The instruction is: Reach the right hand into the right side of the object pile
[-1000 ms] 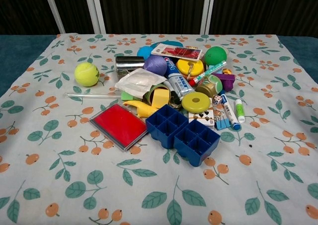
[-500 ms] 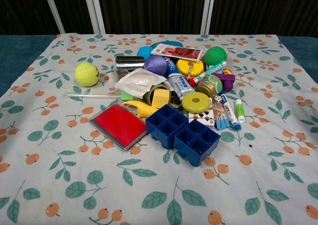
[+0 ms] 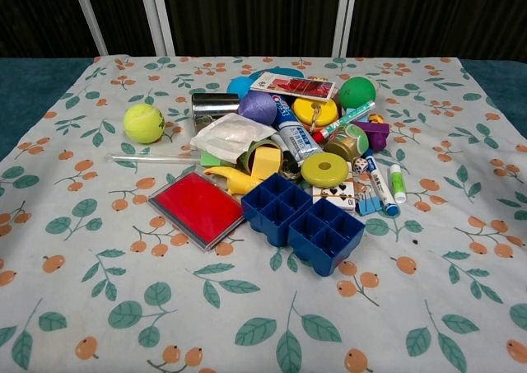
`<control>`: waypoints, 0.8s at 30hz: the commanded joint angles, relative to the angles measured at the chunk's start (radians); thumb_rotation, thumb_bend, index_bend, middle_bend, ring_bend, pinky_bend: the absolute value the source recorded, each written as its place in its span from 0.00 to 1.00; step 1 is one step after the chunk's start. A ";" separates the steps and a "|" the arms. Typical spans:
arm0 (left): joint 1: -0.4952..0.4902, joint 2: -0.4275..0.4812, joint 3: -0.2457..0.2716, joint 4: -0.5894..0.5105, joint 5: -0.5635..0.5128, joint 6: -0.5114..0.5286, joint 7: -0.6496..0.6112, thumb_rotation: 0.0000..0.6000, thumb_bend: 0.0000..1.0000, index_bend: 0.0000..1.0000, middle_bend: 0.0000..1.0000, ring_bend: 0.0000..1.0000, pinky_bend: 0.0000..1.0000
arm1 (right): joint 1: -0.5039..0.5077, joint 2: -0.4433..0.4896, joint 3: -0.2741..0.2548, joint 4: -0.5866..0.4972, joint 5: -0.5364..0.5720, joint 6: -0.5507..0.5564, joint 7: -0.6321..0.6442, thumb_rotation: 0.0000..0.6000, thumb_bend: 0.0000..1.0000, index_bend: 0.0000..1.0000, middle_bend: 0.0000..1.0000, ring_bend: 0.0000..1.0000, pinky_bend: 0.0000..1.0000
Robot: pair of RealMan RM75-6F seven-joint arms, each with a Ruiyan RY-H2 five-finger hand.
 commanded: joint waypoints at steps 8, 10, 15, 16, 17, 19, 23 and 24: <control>0.002 0.003 -0.003 -0.003 -0.017 -0.007 -0.006 1.00 0.49 0.03 0.00 0.00 0.00 | 0.297 0.058 0.173 -0.078 0.314 -0.413 -0.075 1.00 0.18 0.06 0.08 0.07 0.21; 0.003 0.002 -0.005 -0.004 -0.023 -0.007 -0.006 1.00 0.49 0.03 0.00 0.00 0.00 | 0.356 0.034 0.199 -0.060 0.408 -0.476 -0.122 1.00 0.19 0.06 0.08 0.07 0.21; 0.002 0.005 -0.010 -0.006 -0.036 -0.012 -0.008 1.00 0.49 0.03 0.00 0.00 0.00 | 0.495 -0.050 0.231 0.011 0.615 -0.548 -0.267 1.00 0.21 0.08 0.10 0.08 0.21; 0.001 0.005 -0.011 -0.006 -0.039 -0.014 -0.008 1.00 0.49 0.03 0.00 0.00 0.00 | 0.521 -0.066 0.233 0.025 0.657 -0.561 -0.291 1.00 0.21 0.09 0.10 0.09 0.21; 0.000 0.005 -0.013 -0.005 -0.042 -0.016 -0.008 1.00 0.49 0.03 0.00 0.00 0.00 | 0.551 -0.084 0.234 0.043 0.702 -0.577 -0.313 1.00 0.21 0.09 0.11 0.10 0.21; -0.003 0.004 -0.015 -0.003 -0.048 -0.021 -0.007 1.00 0.49 0.03 0.00 0.00 0.00 | 0.606 -0.118 0.235 0.086 0.785 -0.598 -0.356 1.00 0.21 0.10 0.12 0.11 0.21; -0.006 0.004 -0.017 -0.003 -0.058 -0.030 -0.005 1.00 0.49 0.03 0.00 0.00 0.00 | 0.697 -0.189 0.238 0.177 0.925 -0.615 -0.408 1.00 0.23 0.13 0.15 0.14 0.21; -0.006 0.004 -0.017 -0.003 -0.059 -0.032 -0.006 1.00 0.49 0.03 0.00 0.00 0.00 | 0.716 -0.206 0.238 0.197 0.954 -0.616 -0.416 1.00 0.24 0.14 0.16 0.14 0.21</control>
